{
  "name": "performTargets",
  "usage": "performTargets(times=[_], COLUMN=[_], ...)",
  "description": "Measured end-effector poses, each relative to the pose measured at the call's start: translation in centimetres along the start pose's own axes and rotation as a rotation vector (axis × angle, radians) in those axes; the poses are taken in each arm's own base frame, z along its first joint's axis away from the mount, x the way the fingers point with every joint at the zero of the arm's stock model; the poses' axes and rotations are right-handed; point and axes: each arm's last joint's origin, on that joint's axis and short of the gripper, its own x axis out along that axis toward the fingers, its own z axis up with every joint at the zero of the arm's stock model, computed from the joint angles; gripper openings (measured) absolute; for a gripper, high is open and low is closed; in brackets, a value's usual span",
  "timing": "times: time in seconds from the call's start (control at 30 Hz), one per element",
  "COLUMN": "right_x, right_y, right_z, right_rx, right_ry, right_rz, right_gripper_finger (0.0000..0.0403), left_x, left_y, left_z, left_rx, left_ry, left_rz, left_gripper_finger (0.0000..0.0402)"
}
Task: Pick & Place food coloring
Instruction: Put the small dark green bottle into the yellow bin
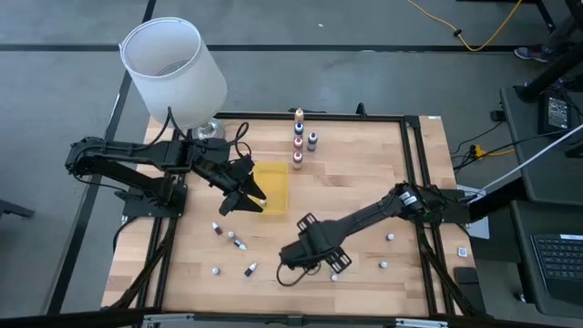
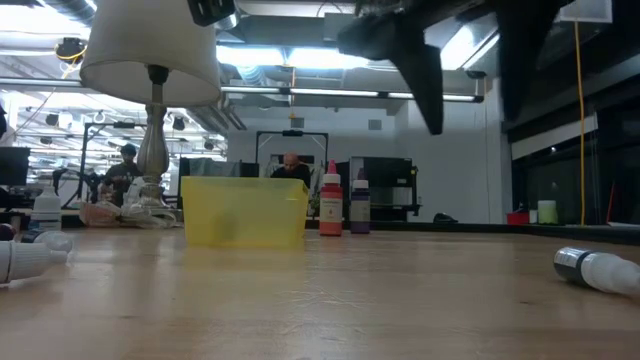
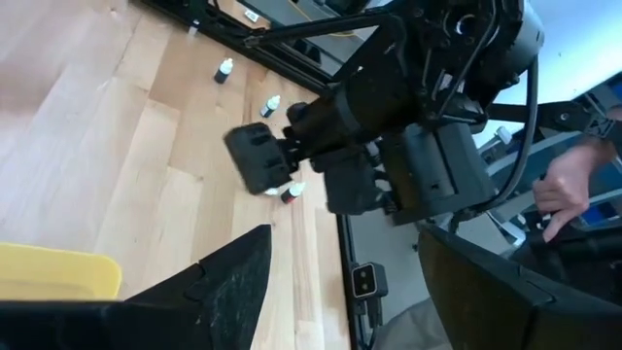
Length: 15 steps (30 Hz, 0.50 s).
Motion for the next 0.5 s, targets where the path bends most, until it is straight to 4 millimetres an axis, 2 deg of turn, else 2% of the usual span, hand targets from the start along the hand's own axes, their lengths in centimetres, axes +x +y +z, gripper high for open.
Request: performTargets(times=[0.13,0.27,0.37,0.5], right_x=[-0.9,-3.4,-5.5,-8.1], right_y=[1.1,1.8,2.5,4.1], right_z=[0.0,-1.2,-3.2,-7.8], right_rx=[-0.025,-0.034,-0.043,-0.111], right_ry=[-0.04,-0.114,-0.156,-0.19], right_rz=[-0.014,-0.027,-0.039,-0.071], right_gripper_finger=[0.0241,0.0241,0.0241,0.0241], left_x=[0.0,0.0,0.0,0.0], left_y=[0.0,0.0,0.0,0.0], left_z=[0.0,0.0,0.0,0.0], left_rx=[0.003,0.009,0.009,0.009], left_ry=[0.0,0.0,0.001,0.001], left_rz=[0.0,0.001,0.001,0.001], left_gripper_finger=[0.0253,0.0253,0.0253,0.0253])
